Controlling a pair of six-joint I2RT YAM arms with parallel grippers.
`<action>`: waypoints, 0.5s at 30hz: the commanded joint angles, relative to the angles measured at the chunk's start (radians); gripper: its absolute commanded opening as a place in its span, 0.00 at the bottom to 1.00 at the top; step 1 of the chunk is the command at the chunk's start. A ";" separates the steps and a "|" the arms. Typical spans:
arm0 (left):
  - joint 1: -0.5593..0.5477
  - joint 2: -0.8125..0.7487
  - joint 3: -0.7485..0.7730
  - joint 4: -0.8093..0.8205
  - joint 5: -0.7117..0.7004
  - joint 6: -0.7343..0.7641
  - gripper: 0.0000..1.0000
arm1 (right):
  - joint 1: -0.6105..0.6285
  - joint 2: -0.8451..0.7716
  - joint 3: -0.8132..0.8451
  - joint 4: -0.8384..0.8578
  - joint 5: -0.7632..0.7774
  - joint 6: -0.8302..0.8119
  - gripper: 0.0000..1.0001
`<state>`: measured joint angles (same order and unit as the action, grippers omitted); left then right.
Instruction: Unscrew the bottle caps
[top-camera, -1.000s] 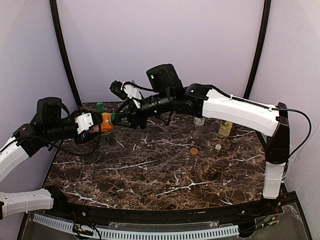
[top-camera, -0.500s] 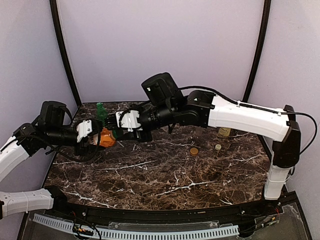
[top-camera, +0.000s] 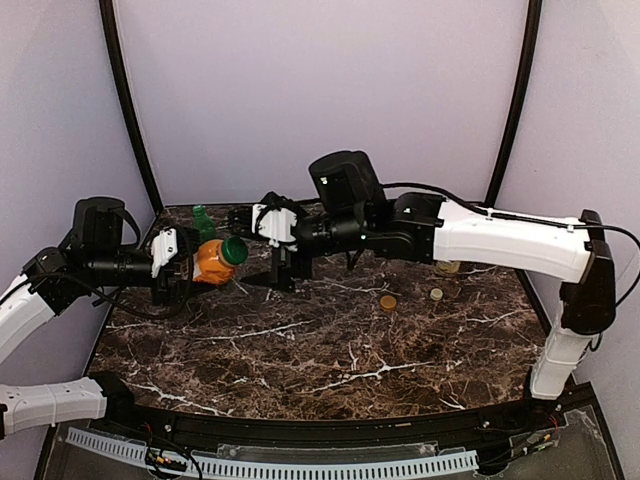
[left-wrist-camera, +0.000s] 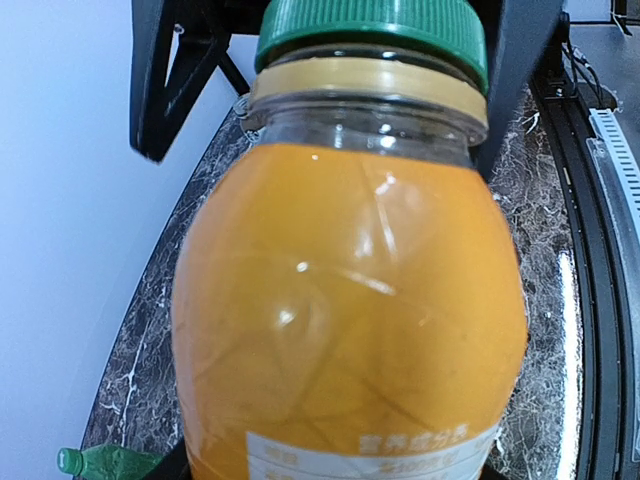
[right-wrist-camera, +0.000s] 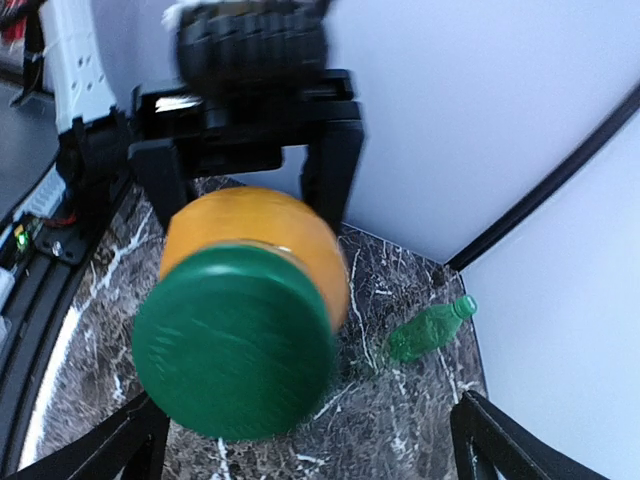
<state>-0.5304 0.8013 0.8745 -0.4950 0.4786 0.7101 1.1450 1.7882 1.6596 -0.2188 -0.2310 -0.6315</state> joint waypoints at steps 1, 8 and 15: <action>-0.003 -0.014 -0.006 0.064 -0.024 -0.010 0.04 | -0.066 -0.105 -0.045 0.154 -0.118 0.247 0.98; -0.003 -0.017 -0.054 0.262 -0.266 0.030 0.06 | -0.138 -0.042 0.080 0.095 -0.275 0.694 0.99; -0.007 -0.009 -0.144 0.591 -0.536 0.229 0.07 | -0.159 0.066 0.213 0.120 -0.165 1.142 0.91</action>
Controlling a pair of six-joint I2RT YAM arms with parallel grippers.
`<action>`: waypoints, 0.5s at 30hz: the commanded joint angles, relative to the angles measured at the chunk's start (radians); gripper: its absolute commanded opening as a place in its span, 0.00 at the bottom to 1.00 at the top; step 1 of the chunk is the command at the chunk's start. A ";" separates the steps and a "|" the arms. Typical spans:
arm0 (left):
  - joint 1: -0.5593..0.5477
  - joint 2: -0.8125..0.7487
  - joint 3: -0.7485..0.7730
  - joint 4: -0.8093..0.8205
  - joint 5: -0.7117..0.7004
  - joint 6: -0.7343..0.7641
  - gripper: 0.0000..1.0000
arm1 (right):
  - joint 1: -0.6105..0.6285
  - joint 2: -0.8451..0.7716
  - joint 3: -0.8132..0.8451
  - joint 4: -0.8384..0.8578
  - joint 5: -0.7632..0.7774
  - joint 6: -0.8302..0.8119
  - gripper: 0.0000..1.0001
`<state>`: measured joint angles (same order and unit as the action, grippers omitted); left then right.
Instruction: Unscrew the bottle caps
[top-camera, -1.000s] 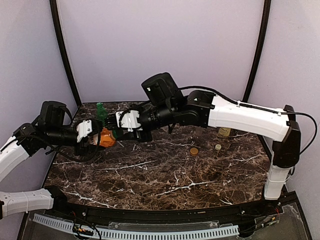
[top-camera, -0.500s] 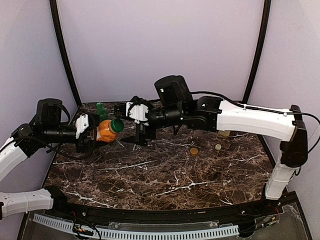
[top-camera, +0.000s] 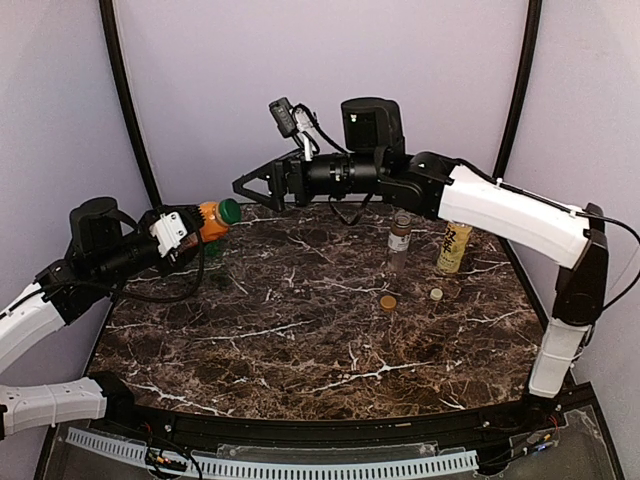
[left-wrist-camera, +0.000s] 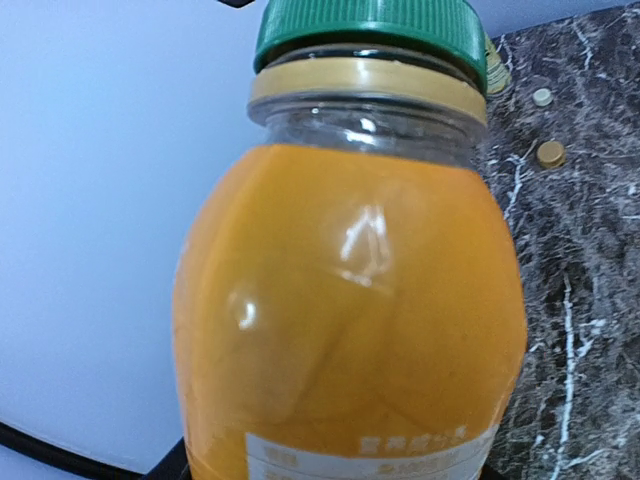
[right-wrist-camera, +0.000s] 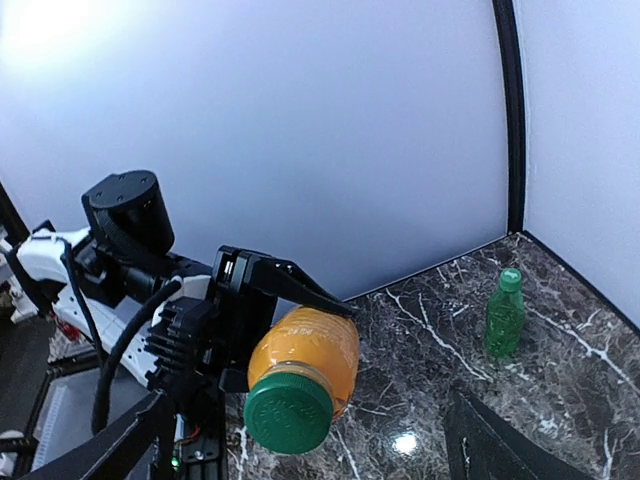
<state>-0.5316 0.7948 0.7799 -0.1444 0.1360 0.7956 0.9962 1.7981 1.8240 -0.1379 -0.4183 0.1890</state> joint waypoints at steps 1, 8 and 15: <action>-0.009 -0.002 -0.068 0.265 -0.222 0.167 0.07 | -0.010 0.073 0.057 0.050 0.026 0.343 0.90; -0.016 0.003 -0.109 0.367 -0.286 0.285 0.07 | -0.009 0.163 0.132 0.068 0.005 0.391 0.88; -0.016 0.001 -0.117 0.358 -0.276 0.283 0.07 | -0.007 0.209 0.158 0.079 -0.010 0.420 0.83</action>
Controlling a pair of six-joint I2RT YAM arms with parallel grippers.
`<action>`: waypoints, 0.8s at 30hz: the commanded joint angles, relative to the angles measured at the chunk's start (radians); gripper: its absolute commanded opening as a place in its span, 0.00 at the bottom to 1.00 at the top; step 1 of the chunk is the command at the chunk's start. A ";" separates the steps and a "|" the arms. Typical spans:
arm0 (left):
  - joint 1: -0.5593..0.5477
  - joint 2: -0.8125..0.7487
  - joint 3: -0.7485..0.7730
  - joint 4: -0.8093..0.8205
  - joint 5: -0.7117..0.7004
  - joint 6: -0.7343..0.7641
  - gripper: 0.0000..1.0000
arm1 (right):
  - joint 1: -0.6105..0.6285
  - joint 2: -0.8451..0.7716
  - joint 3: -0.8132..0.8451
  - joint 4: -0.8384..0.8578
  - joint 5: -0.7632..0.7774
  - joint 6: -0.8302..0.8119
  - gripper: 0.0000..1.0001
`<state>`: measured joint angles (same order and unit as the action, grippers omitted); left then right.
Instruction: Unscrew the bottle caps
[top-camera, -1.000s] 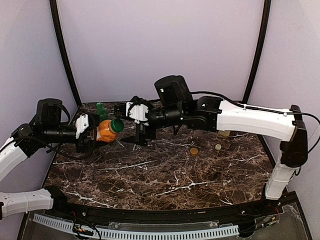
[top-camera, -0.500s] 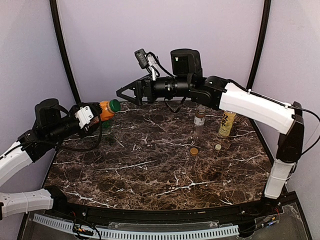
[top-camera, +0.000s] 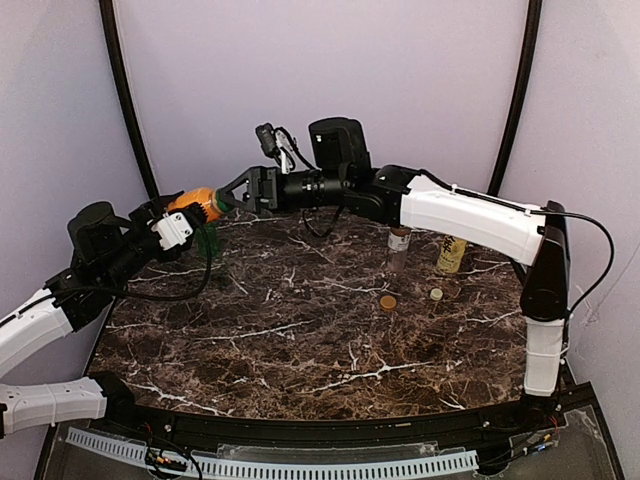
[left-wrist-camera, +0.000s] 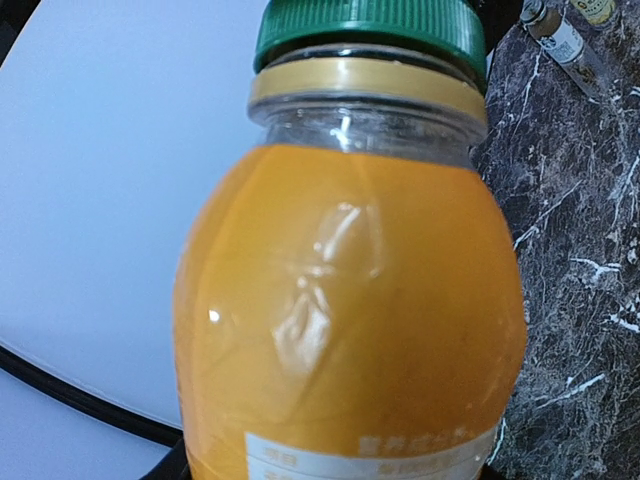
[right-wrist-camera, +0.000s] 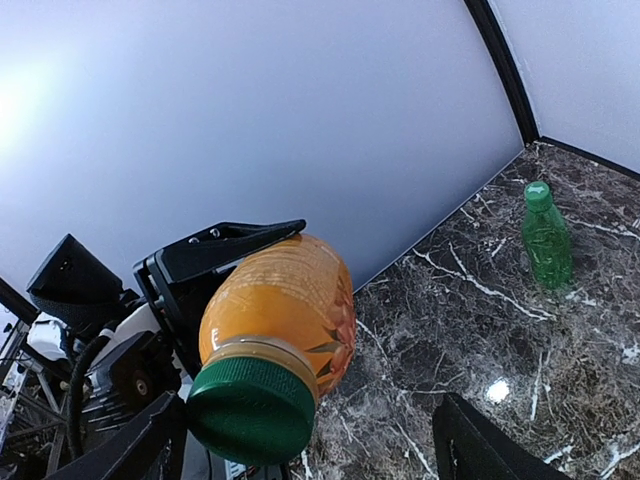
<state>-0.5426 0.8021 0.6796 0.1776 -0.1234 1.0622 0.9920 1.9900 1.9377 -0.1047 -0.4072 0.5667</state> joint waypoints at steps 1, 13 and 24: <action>-0.005 -0.006 -0.017 0.034 -0.015 0.016 0.07 | -0.003 0.026 0.052 0.045 -0.030 0.045 0.82; -0.007 0.000 -0.017 0.041 -0.035 0.037 0.07 | 0.000 0.089 0.109 0.010 -0.090 0.064 0.57; -0.007 -0.003 0.010 -0.016 -0.008 -0.042 0.06 | 0.009 0.075 0.099 0.008 -0.207 -0.083 0.00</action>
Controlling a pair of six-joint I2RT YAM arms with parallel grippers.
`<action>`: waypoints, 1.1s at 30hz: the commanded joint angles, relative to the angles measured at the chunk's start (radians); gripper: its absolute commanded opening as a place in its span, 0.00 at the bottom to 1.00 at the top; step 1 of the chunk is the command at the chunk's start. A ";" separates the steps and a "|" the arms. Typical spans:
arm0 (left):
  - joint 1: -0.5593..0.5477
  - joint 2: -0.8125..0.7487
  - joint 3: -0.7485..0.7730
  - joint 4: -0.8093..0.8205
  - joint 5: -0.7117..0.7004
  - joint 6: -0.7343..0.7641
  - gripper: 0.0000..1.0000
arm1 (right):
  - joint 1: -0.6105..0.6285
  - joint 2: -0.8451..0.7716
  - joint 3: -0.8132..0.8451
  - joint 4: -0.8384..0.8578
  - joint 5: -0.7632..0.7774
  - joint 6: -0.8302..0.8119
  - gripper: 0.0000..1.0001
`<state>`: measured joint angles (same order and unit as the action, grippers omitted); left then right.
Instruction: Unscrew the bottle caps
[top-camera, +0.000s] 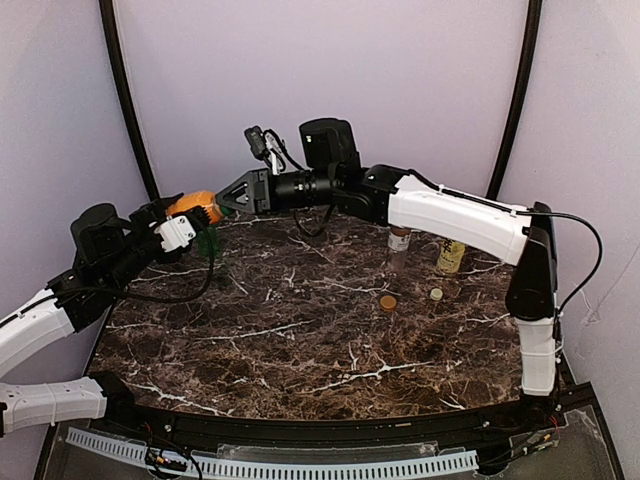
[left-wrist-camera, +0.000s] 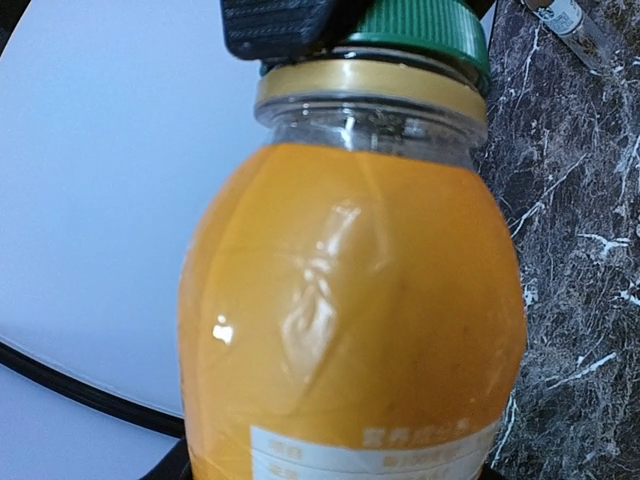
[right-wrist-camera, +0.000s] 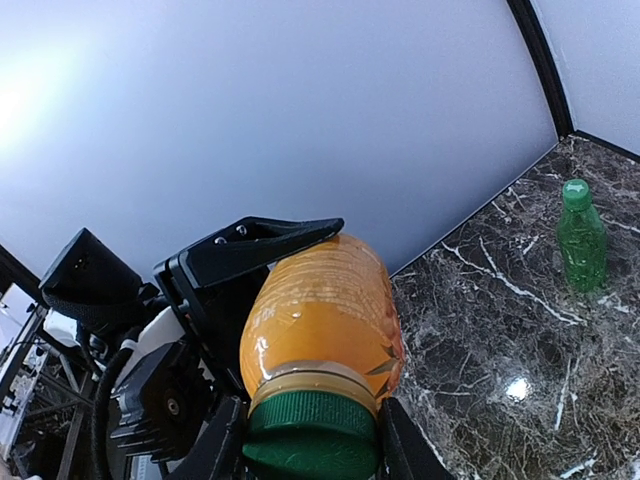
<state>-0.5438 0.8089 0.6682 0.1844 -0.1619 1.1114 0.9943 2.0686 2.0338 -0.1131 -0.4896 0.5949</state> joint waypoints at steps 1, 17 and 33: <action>-0.005 -0.013 0.030 -0.075 0.046 -0.110 0.06 | 0.012 -0.011 0.005 0.003 -0.144 -0.157 0.00; -0.006 -0.010 0.199 -0.676 0.730 -0.361 0.04 | 0.199 -0.194 -0.223 -0.240 0.159 -1.288 0.00; -0.005 -0.028 0.199 -0.695 0.758 -0.370 0.04 | 0.228 -0.221 -0.298 -0.169 0.263 -1.487 0.49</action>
<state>-0.5327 0.7994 0.8356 -0.5869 0.4530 0.7795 1.2064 1.8366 1.7645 -0.3695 -0.2832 -0.8467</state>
